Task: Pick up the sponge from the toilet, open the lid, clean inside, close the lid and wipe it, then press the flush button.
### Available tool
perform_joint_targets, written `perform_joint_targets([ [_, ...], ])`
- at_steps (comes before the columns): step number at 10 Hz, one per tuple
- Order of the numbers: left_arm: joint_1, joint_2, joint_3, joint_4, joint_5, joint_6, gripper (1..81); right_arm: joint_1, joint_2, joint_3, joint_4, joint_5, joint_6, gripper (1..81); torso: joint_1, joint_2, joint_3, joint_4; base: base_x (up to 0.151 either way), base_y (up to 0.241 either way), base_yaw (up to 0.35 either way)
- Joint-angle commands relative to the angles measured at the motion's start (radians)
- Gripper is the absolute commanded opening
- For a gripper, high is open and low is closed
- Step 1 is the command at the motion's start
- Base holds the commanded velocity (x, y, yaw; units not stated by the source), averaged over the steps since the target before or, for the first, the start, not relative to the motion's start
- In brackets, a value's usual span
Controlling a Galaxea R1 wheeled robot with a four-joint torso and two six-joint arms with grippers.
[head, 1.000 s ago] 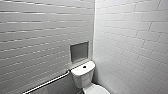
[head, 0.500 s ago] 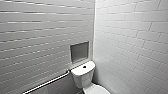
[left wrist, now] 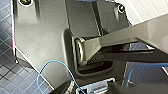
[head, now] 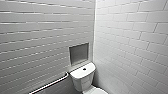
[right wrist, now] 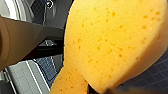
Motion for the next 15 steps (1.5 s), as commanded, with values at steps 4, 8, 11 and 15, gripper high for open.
perform_joint_targets([
  [4,-0.034,-0.005,0.016,-0.007,0.051,-0.003,81.1,0.031,-0.002,-0.006,0.018,-0.061,-0.003,1.0,0.0,0.0,0.0,0.0,0.102,0.0,0.0],
  [8,-0.034,-0.005,0.016,-0.005,0.048,-0.001,81.1,0.025,0.007,-0.009,0.012,-0.061,-0.007,1.0,0.0,0.0,0.0,0.0,0.102,0.0,0.0],
  [11,-0.034,-0.005,0.016,-0.007,0.048,-0.003,81.1,0.019,0.008,-0.009,0.009,-0.061,-0.007,1.0,0.0,0.0,0.0,0.0,0.102,0.0,0.0],
  [15,-0.034,-0.004,0.016,-0.007,0.048,-0.001,81.1,0.019,0.01,-0.016,0.007,-0.059,-0.007,1.0,0.0,0.0,0.0,0.0,0.081,0.0,0.0],
])
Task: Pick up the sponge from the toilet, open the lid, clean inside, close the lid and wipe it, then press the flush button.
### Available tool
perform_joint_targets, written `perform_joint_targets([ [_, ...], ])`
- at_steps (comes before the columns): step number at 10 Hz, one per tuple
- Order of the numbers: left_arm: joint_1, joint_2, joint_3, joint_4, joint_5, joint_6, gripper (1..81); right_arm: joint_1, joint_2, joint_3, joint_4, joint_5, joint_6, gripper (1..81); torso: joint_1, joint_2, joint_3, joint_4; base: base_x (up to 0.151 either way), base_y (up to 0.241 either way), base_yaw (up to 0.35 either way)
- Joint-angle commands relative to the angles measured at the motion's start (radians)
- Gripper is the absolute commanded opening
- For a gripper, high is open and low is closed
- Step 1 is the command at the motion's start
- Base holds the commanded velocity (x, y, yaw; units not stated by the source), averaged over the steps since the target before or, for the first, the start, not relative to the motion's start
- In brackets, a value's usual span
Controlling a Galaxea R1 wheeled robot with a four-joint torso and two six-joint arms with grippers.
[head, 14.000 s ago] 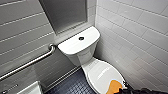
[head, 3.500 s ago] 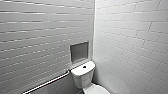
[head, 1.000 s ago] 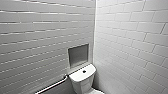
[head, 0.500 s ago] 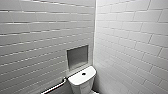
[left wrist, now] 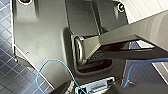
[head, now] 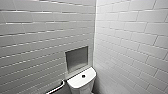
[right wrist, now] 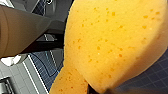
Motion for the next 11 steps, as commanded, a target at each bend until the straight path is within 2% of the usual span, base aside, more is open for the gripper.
perform_joint_targets([
  [1,-0.038,-0.003,0.015,-0.007,0.051,-0.001,81.1,0.031,-0.013,0.009,0.007,-0.059,-0.004,1.0,0.0,0.0,0.0,0.0,0.0,0.0,0.0],
  [7,-0.045,-0.008,0.015,-0.007,0.051,-0.003,81.1,0.042,-0.019,-0.001,0.018,-0.059,0.002,1.0,0.0,0.001,0.0,0.0,0.0,0.0,0.0],
  [9,-0.077,-0.029,0.034,-0.01,0.053,-0.004,81.1,0.054,-0.024,0.008,0.02,-0.059,0.007,1.0,0.0,0.001,-0.047,0.0,0.0,0.0,0.0],
  [11,-0.122,-0.112,0.15,-0.012,0.062,-0.004,81.1,0.065,-0.025,0.011,0.02,-0.059,0.007,1.0,-0.001,0.001,-0.115,0.0,0.0,0.0,0.0],
])
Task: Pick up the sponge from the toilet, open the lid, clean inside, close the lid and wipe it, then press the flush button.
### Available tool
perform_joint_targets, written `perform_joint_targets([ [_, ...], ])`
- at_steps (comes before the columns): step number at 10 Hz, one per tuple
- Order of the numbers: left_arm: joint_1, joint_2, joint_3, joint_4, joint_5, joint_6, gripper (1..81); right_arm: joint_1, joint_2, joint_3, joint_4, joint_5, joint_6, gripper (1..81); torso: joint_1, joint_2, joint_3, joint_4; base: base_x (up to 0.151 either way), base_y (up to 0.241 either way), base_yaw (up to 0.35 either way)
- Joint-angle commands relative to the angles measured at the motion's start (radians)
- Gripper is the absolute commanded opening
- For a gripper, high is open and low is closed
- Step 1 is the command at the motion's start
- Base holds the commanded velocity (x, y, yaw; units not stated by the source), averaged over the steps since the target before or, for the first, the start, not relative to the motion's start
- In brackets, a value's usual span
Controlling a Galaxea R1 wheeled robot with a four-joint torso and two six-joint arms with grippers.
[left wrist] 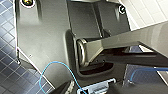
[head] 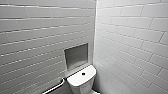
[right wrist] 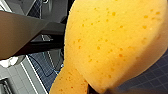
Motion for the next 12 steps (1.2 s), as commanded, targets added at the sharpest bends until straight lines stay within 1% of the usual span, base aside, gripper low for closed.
perform_joint_targets([
  [1,-0.1,-0.11,0.156,-0.014,0.063,-0.006,81.1,0.039,-0.016,0.022,0.017,-0.06,0.004,1.0,0.0,0.0,-0.086,0.0,0.0,0.0,0.0],
  [2,-0.126,-0.177,0.256,-0.016,0.065,-0.01,81.1,0.039,-0.016,0.022,0.017,-0.06,0.004,1.0,0.0,0.0,-0.105,0.0,0.0,0.0,0.0],
  [3,-0.155,-0.23,0.333,-0.016,0.065,-0.03,81.1,0.039,-0.016,0.022,0.017,-0.06,0.004,1.0,0.0,0.0,-0.067,0.0,0.0,0.0,0.0],
  [4,-0.189,-0.286,0.415,-0.016,0.066,-0.044,81.1,0.039,-0.016,0.02,0.017,-0.06,0.004,1.0,0.001,0.001,-0.09,0.0,0.0,0.0,0.0],
  [5,-0.224,-0.338,0.491,-0.026,0.078,-0.053,81.1,0.039,-0.016,0.022,0.017,-0.06,0.004,1.0,0.001,0.001,-0.097,0.0,0.0,0.0,0.0],
  [6,-0.269,-0.377,0.549,-0.045,0.111,-0.053,81.1,0.039,-0.016,0.022,0.017,-0.06,0.004,1.0,0.001,0.001,-0.106,0.0,0.0,0.0,0.0],
  [7,-0.308,-0.413,0.603,-0.068,0.132,-0.053,81.1,0.039,-0.016,0.022,0.017,-0.06,0.004,1.0,0.001,0.001,-0.105,0.0,0.0,0.0,0.0],
  [9,-0.371,-0.455,0.675,-0.078,0.157,-0.053,81.1,0.041,-0.016,0.022,0.017,-0.057,0.004,1.0,0.001,0.001,-0.105,0.0,0.0,0.0,0.0],
  [12,-0.497,-0.475,0.744,-0.115,0.25,-0.055,81.1,0.039,-0.016,0.023,0.017,-0.048,0.004,1.0,0.001,0.001,-0.106,0.0,0.0,0.0,0.0],
])
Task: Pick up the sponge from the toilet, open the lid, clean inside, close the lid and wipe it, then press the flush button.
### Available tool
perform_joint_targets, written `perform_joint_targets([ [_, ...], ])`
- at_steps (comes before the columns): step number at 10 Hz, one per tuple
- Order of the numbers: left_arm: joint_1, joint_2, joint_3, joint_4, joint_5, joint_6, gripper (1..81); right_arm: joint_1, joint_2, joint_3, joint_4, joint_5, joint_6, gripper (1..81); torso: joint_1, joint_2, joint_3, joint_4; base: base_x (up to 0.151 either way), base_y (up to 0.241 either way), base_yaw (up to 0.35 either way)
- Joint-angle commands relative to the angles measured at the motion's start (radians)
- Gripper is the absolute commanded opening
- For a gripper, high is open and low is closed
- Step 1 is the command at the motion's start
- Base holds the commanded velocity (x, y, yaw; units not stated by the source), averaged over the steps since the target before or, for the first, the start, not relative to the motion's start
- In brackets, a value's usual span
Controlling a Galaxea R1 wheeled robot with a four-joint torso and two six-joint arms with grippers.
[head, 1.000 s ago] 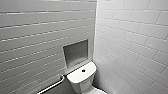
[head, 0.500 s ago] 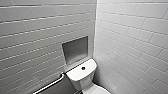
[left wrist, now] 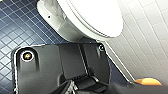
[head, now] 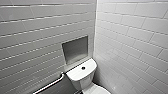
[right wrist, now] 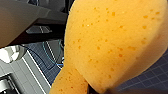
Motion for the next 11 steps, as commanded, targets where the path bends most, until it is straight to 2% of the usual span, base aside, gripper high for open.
perform_joint_targets([
  [1,-0.174,-0.066,0.109,-0.051,0.135,-0.005,81.1,0.016,-0.014,0.021,0.015,-0.059,0.003,1.0,0.0,0.0,0.0,0.0,0.0,0.0,0.0],
  [2,-0.221,-0.071,0.127,-0.062,0.137,-0.005,81.1,0.016,-0.014,0.021,0.015,-0.056,0.003,1.0,0.0,0.0,0.0,0.0,0.0,0.0,0.0],
  [4,-0.323,-0.066,0.167,-0.092,0.218,-0.005,81.1,0.016,-0.014,0.021,0.015,-0.053,0.003,1.0,0.001,0.0,0.0,0.0,0.0,0.0,0.0],
  [6,-0.419,-0.063,0.19,-0.135,0.238,-0.005,81.1,0.015,-0.014,0.018,0.015,-0.047,0.003,1.0,0.001,0.001,0.0,0.0,0.0,0.0,0.0],
  [7,-0.464,-0.06,0.199,-0.153,0.284,-0.007,81.1,0.015,-0.016,0.021,0.015,-0.046,0.003,1.0,0.001,0.001,-0.001,0.0,0.0,0.0,0.0],
  [11,-0.639,-0.043,0.19,-0.249,0.328,-0.007,81.1,0.012,-0.014,0.022,0.015,-0.045,0.003,1.0,0.002,0.002,-0.109,0.0,0.0,0.0,0.0],
])
